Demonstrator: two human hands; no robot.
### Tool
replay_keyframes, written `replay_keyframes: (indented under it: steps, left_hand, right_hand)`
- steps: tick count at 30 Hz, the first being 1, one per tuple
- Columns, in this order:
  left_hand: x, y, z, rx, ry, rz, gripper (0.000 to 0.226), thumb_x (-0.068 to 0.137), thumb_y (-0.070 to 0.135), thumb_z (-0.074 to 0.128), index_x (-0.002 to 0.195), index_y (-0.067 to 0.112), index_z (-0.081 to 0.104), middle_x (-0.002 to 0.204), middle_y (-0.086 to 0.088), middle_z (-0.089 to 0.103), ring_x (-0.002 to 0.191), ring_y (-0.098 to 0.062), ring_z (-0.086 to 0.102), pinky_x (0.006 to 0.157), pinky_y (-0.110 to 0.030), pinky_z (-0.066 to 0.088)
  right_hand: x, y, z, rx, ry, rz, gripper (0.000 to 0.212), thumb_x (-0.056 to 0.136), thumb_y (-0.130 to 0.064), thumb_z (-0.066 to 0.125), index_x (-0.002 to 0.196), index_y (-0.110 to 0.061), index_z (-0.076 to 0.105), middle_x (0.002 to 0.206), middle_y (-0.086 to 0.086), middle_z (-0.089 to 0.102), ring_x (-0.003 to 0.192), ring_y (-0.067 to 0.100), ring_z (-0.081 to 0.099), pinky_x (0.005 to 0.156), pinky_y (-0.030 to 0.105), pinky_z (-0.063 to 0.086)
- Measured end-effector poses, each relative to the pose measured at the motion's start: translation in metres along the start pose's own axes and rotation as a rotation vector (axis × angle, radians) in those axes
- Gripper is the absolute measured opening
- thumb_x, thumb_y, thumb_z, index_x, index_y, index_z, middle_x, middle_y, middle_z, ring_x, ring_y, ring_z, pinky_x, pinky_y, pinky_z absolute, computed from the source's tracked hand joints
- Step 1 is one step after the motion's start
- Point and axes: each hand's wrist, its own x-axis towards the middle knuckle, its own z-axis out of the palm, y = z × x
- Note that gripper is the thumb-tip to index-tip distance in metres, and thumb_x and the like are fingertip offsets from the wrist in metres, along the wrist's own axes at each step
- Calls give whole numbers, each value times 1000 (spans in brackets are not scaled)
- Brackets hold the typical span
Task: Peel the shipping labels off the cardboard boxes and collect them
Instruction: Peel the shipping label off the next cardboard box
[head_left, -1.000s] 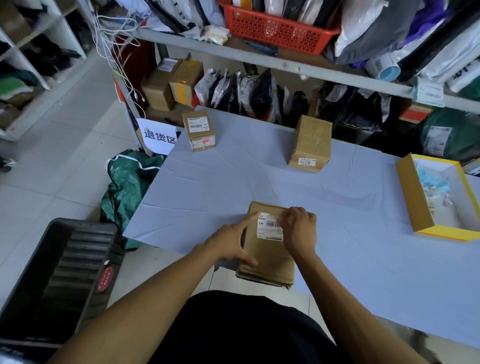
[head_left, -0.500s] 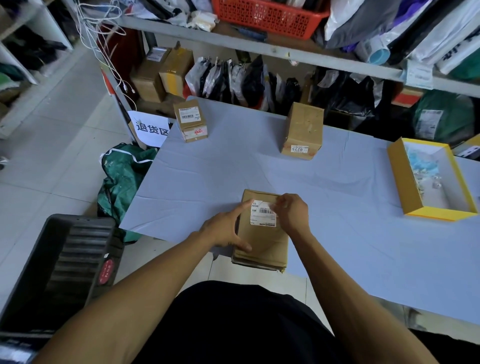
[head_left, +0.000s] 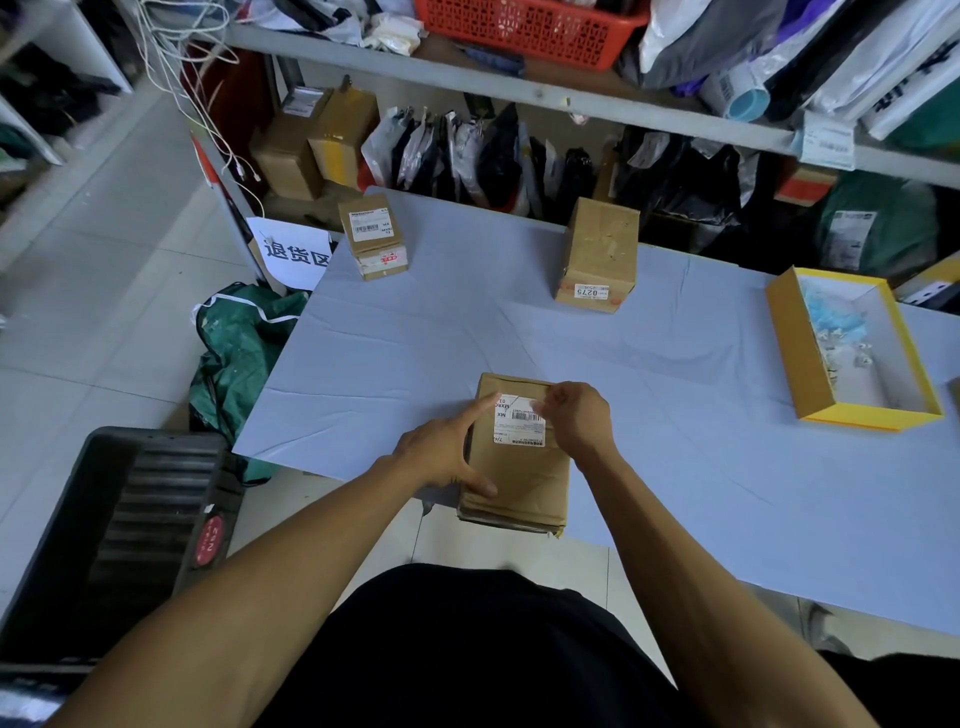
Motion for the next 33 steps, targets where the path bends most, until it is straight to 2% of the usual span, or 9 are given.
replay_keyframes:
  steps: [5,10,12,15,18,23,28,33]
  left_hand:
    - [1,0,-1,14,3,-2,127,55,66,83,144,57,-8,154,2,38,131,-33,47,96,-50,49]
    - [0,0,-2,16,1,-2,128,52,68,82,141,60,-10,151,1,43,129,-33,49,95,-50,49]
    - [0,0,-2,21,0,2,128,53,68,82,142,59,-10,150,0,44,128,-33,50,95,-50,50]
    - [-1,-1,-1,14,1,10,127,53,69,81,140,61,-11,150,-1,45,127,-33,51,95,-50,50]
    - [-1,-1,-2,13,2,11,125,56,68,81,141,61,-10,150,-1,45,127,-34,51,95,-48,50]
    - [-1,-1,-2,16,10,14,127,55,67,82,141,61,-11,151,-1,43,127,-34,50,94,-47,50]
    - [-2,-1,-1,11,9,21,125,57,65,82,145,56,-7,151,-2,44,127,-34,51,93,-48,51]
    - [-2,-1,0,3,8,16,125,56,68,81,143,58,-9,151,-1,44,128,-34,50,92,-48,51]
  right_hand:
    - [-1,0,-1,7,-5,0,40,83,-18,69,53,-20,42,53,-8,45,51,7,38,49,21,27]
    - [-3,0,-2,59,-6,1,32,83,-19,70,58,-16,49,59,-4,52,57,13,44,50,23,30]
    - [-6,0,2,22,21,-41,25,82,-21,70,65,-15,53,71,-2,58,67,16,50,55,23,32]
    - [-18,10,14,-133,104,-208,11,84,-21,66,83,-16,55,106,-6,55,101,19,43,78,27,37]
    - [-25,16,24,-184,153,-238,9,87,-21,63,91,-15,56,113,0,60,112,25,43,87,37,43]
    - [-19,8,20,-227,115,-168,10,87,-23,63,89,-15,57,101,5,64,104,28,52,83,44,47]
    - [-15,4,12,-165,60,-82,12,84,-24,68,89,-15,62,99,3,67,92,24,60,77,36,49]
    - [-18,-3,5,-61,7,-74,15,83,-24,71,89,-12,64,96,0,65,86,18,57,69,27,39]
